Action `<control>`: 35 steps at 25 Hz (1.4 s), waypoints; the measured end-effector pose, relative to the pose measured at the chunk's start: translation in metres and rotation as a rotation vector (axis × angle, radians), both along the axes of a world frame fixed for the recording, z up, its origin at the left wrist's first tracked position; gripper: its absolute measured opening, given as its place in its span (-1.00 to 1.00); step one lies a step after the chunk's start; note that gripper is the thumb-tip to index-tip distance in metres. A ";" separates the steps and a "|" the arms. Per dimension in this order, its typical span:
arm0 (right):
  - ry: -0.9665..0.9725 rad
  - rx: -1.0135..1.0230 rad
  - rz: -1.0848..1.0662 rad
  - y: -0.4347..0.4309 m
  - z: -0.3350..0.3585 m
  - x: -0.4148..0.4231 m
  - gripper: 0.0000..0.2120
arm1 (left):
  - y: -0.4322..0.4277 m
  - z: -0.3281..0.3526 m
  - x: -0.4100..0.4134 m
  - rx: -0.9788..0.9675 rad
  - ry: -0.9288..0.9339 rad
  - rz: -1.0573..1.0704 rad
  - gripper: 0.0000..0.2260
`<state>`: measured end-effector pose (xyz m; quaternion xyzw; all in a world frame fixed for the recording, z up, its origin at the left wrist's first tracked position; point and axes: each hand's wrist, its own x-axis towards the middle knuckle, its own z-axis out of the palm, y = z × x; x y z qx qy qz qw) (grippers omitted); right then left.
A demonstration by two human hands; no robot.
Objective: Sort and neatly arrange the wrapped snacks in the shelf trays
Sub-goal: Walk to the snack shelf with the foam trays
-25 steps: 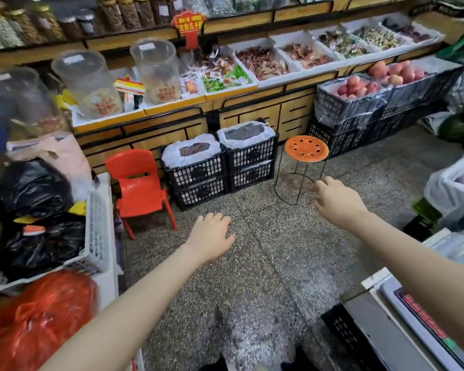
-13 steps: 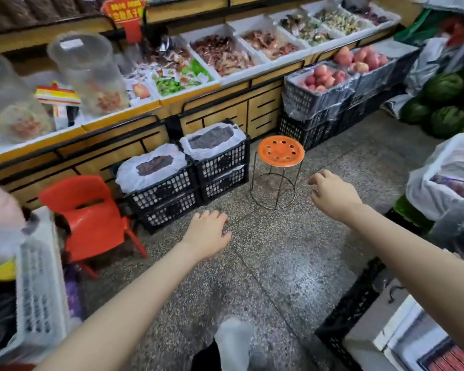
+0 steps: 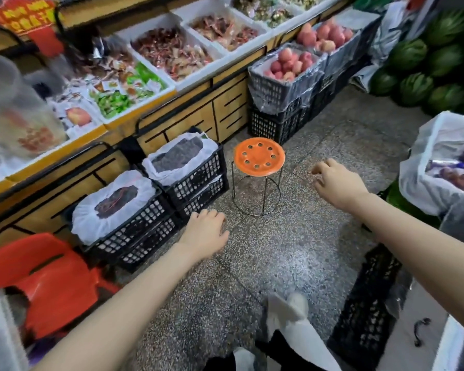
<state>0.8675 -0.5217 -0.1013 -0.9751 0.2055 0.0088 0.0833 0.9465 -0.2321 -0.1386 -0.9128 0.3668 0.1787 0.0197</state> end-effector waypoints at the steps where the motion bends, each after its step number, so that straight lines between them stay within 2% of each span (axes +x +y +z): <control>1: 0.007 0.004 -0.001 -0.012 -0.005 0.009 -0.69 | -0.013 -0.003 0.012 0.004 -0.005 -0.006 -0.61; 7: 0.044 0.020 0.004 -0.123 -0.017 0.075 -0.67 | -0.124 -0.016 0.072 0.030 0.017 0.007 -0.59; 14: 0.043 0.055 0.020 -0.258 -0.021 0.161 -0.66 | -0.259 -0.023 0.128 -0.033 0.066 0.070 -0.59; 22: 0.063 0.114 0.033 -0.340 -0.039 0.254 -0.66 | -0.350 -0.039 0.206 -0.044 0.120 0.074 -0.60; 35: 0.081 0.098 0.110 -0.471 -0.038 0.494 -0.66 | -0.485 -0.031 0.395 -0.034 0.066 0.149 -0.63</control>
